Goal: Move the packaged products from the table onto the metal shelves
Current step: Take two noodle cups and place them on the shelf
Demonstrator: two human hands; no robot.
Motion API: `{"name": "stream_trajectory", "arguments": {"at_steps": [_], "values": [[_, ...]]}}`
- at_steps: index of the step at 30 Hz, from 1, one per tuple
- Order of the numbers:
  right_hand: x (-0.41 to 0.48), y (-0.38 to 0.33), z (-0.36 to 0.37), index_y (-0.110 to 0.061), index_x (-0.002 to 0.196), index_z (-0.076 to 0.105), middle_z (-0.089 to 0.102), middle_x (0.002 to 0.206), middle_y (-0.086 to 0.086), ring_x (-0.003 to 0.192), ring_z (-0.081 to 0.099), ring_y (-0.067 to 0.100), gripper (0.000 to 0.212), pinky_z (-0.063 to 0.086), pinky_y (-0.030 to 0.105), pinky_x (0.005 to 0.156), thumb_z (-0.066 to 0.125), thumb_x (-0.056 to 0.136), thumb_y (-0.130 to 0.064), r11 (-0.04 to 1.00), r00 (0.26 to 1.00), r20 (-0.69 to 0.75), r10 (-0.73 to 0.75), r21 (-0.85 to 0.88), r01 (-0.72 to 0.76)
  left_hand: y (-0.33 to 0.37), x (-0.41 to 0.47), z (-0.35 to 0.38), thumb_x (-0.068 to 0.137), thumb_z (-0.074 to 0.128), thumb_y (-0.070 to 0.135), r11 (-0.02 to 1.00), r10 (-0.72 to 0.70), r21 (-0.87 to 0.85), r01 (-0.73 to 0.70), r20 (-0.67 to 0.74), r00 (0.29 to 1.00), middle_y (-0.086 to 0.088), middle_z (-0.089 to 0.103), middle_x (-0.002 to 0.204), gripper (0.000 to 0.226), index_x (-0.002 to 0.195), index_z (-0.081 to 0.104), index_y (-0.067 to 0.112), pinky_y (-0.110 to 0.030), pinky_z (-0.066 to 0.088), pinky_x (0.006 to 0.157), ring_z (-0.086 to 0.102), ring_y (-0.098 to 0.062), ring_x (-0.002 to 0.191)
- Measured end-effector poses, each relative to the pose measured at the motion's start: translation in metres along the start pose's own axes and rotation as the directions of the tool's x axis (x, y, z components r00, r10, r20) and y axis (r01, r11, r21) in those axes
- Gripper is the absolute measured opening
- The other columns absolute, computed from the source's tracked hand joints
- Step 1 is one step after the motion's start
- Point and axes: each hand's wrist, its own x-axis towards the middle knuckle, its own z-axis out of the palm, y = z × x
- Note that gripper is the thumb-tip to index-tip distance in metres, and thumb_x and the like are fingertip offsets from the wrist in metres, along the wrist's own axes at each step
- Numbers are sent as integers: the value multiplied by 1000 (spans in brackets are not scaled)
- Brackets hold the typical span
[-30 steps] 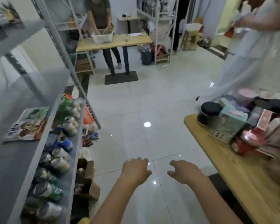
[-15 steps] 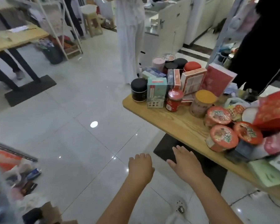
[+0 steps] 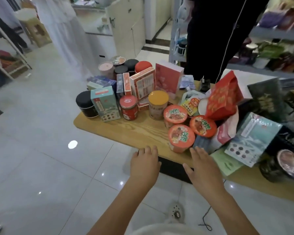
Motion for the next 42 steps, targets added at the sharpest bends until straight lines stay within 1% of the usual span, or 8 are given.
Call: {"name": "stream_trajectory", "arguments": {"at_steps": [5,11,15,20,29,33,36,42], "values": [[19,34,0,-14,152,18,15,159,5,147,10,19,65,15,35,119,39,99,-45,999,1000,-19,-20,32,21,36,25,8,100,41,37,1000,-17,-1,17,1,1000,-6,34,149,59,150,19,16,-37,30,108,36,-25,135],[35,45,22,-1,125,60,58,131,18,122,55,34,61,47,51,97,78,75,-31,997,985,-166,57,57,-48,43,45,19,60,87,22,996,69,-41,-76,-147,987,-11,67,111,68,121,63,6,-39,57,75,68,-28,95],[51,39,36,-2,125,61,57,132,16,123,55,31,59,45,48,97,61,78,-39,997,967,-243,72,35,-65,27,70,24,58,87,19,991,125,-39,-131,-143,982,-13,67,113,69,121,62,4,-37,55,79,68,-28,98],[85,15,51,-2,132,53,54,136,16,126,51,31,81,40,48,101,85,65,-37,987,963,-227,147,92,-130,1,122,29,54,88,13,960,278,-9,-280,-99,955,-18,62,125,80,128,58,3,-42,54,86,63,-33,111],[125,-40,87,-2,144,35,35,150,16,140,26,27,107,29,42,108,85,59,-44,942,935,-144,323,145,-303,-32,214,53,68,65,-4,814,580,47,-578,-81,810,-17,26,155,96,149,14,-1,-44,37,110,26,-31,143],[133,-50,96,-2,148,27,27,154,17,143,21,30,120,16,44,116,88,53,-42,918,914,-95,395,88,-387,-33,235,62,71,53,-2,771,636,64,-633,-73,768,-14,18,158,88,151,16,2,-42,26,115,16,-28,146],[141,-52,99,-1,147,28,28,153,20,143,22,34,124,20,48,112,91,46,-35,884,876,-119,468,46,-466,-29,248,64,71,57,-2,761,648,32,-648,-77,757,-13,8,160,92,152,14,5,-41,11,120,5,-27,148],[155,-55,114,-1,146,33,27,153,22,143,24,37,93,28,50,111,80,69,-25,826,811,-230,538,-49,-562,-15,280,71,73,70,1,728,683,42,-684,-122,720,-15,16,158,95,152,20,11,-43,1,118,11,-32,147]]}}
